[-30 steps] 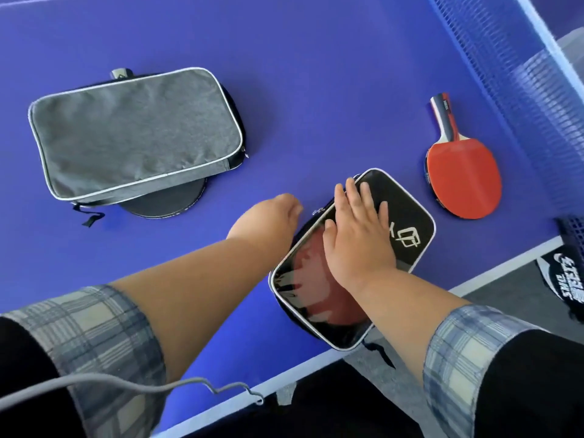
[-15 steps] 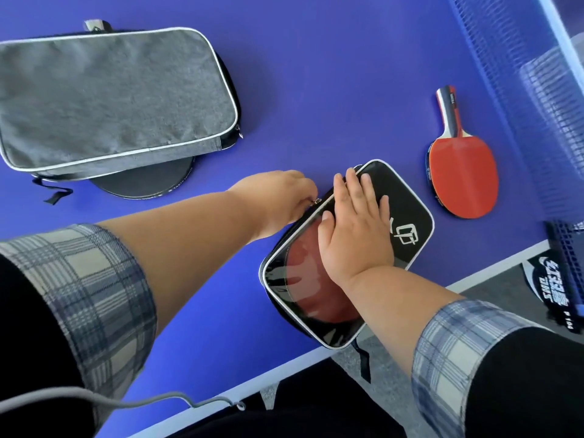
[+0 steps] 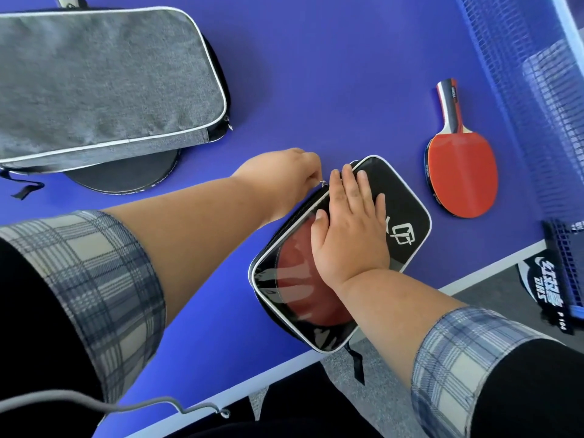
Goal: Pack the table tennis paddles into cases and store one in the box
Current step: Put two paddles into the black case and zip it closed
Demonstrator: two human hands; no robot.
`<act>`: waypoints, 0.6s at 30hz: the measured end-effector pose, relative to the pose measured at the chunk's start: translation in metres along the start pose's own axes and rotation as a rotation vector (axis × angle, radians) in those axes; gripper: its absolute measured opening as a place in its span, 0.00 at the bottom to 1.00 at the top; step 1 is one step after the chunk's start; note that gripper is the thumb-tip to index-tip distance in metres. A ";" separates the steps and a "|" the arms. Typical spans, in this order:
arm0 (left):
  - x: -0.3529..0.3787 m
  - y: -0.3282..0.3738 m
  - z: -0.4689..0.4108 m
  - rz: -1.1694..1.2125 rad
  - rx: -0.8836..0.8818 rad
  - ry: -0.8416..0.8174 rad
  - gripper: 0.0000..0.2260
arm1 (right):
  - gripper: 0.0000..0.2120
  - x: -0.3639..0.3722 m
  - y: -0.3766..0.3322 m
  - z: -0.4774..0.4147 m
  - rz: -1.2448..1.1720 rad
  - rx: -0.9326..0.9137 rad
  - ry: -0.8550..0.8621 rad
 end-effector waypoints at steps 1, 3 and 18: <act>0.000 -0.002 -0.001 0.024 -0.020 -0.007 0.06 | 0.30 0.000 0.000 0.000 -0.001 -0.001 0.002; 0.001 -0.009 0.002 0.139 -0.060 -0.034 0.05 | 0.30 -0.001 0.000 0.000 -0.006 -0.003 0.009; 0.015 -0.021 0.030 0.368 -0.297 -0.257 0.05 | 0.30 -0.002 0.000 0.001 -0.014 -0.004 0.030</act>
Point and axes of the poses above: each hand's wrist, its own z-axis away from the middle knuckle, its own x-axis out of the palm, y = z × x, the point moved 10 cm from there along -z, towards the middle knuckle, and after that the axes turned 6 degrees about z, right-handed, at the moved point
